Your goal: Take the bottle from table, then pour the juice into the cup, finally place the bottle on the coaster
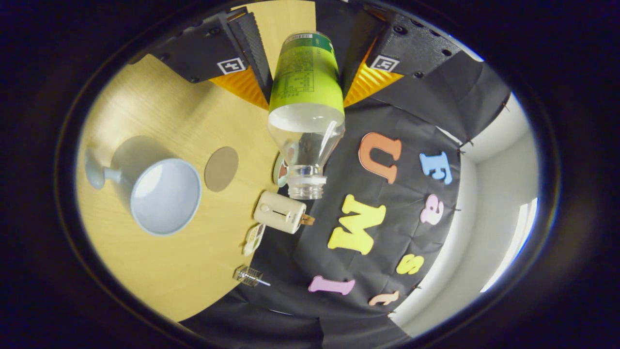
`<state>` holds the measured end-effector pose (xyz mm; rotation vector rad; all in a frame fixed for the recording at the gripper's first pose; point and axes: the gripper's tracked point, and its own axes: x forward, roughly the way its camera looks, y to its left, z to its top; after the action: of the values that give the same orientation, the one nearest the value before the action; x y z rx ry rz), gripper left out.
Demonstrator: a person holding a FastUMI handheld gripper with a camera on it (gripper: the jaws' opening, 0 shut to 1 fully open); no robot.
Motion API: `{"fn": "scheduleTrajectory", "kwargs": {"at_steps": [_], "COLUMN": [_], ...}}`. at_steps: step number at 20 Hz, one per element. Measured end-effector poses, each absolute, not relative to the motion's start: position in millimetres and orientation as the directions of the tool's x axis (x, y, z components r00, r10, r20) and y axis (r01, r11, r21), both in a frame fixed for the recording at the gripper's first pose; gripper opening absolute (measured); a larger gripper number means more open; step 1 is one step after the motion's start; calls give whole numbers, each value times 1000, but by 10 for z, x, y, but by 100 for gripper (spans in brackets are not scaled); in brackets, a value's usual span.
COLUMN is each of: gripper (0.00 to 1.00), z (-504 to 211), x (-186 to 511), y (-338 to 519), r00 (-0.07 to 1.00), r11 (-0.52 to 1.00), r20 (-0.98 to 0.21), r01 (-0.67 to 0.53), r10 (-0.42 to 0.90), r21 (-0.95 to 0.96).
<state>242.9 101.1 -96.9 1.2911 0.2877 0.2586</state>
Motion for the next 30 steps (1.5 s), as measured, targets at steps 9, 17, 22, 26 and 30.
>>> {"fn": "scheduleTrajectory", "kwargs": {"at_steps": [9,17,22,26,30], "gripper": [78,78,78,78,78], "z": [-881,-868,-816,-804,-774], "x": [2397,2445,2411,2351,2356], "y": [804,759,690,661,629], "r00": [955,965,970,970,972], "r11": [-45,-251,-349,-440,-482], "r20": [37,80,106,119,128], "r01": [-25,-15,-23,-14,-16], "r10": [296,249,219,213,200], "r21": [999,968,937,898,876]}}
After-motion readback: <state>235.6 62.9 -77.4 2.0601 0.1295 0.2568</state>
